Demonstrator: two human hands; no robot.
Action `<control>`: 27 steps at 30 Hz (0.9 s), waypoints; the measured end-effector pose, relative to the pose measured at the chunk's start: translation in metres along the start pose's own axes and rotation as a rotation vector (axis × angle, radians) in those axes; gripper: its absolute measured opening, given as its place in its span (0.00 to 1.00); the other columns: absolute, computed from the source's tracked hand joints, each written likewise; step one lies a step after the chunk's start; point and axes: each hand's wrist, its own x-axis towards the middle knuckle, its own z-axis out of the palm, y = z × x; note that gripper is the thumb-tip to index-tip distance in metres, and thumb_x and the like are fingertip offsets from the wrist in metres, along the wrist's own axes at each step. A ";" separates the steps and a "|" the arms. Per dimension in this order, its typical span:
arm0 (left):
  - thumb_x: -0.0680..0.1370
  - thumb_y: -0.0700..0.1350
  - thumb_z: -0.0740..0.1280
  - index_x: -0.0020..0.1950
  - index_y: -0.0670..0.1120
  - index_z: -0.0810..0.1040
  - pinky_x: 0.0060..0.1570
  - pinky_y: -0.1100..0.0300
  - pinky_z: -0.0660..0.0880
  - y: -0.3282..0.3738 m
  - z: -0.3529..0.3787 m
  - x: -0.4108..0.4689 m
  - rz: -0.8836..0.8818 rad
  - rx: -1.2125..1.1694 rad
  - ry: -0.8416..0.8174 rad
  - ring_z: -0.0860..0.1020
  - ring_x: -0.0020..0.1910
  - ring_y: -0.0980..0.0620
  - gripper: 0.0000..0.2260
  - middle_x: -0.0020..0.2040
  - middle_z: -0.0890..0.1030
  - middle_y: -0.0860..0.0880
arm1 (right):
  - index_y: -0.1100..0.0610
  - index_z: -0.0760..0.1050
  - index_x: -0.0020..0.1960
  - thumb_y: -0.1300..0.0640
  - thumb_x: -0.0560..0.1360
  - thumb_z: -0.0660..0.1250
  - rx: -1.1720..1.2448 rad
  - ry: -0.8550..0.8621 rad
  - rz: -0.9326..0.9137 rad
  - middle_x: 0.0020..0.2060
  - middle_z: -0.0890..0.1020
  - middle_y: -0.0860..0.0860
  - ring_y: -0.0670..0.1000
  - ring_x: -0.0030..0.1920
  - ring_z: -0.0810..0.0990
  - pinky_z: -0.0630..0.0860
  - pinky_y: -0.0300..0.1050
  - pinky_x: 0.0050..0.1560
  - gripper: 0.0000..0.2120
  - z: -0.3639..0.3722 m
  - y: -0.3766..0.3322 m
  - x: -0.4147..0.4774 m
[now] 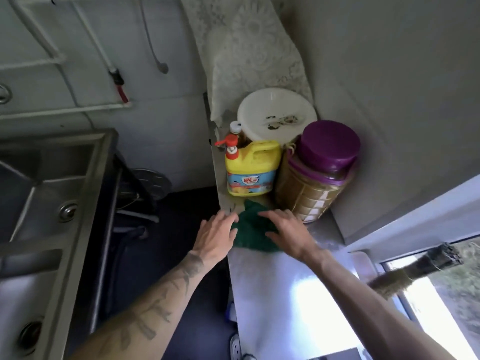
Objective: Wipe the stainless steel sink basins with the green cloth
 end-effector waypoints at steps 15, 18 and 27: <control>0.86 0.62 0.39 0.88 0.55 0.52 0.84 0.43 0.53 0.004 0.083 0.000 0.016 0.191 0.053 0.55 0.86 0.44 0.30 0.88 0.53 0.45 | 0.51 0.54 0.85 0.48 0.89 0.50 -0.086 0.084 -0.015 0.85 0.53 0.52 0.52 0.85 0.50 0.42 0.46 0.83 0.26 0.079 0.033 0.000; 0.87 0.62 0.40 0.88 0.57 0.48 0.85 0.44 0.51 0.004 0.086 0.011 -0.022 0.196 0.056 0.51 0.87 0.45 0.29 0.88 0.50 0.46 | 0.52 0.56 0.85 0.49 0.89 0.50 -0.117 0.100 -0.020 0.84 0.55 0.52 0.54 0.84 0.54 0.47 0.47 0.83 0.25 0.076 0.036 0.011; 0.88 0.59 0.54 0.88 0.56 0.50 0.85 0.46 0.48 0.008 0.034 0.003 -0.113 0.034 -0.133 0.50 0.87 0.46 0.29 0.88 0.49 0.47 | 0.51 0.59 0.83 0.49 0.87 0.56 -0.084 -0.073 0.054 0.83 0.61 0.52 0.55 0.81 0.63 0.62 0.51 0.79 0.26 0.017 0.005 0.019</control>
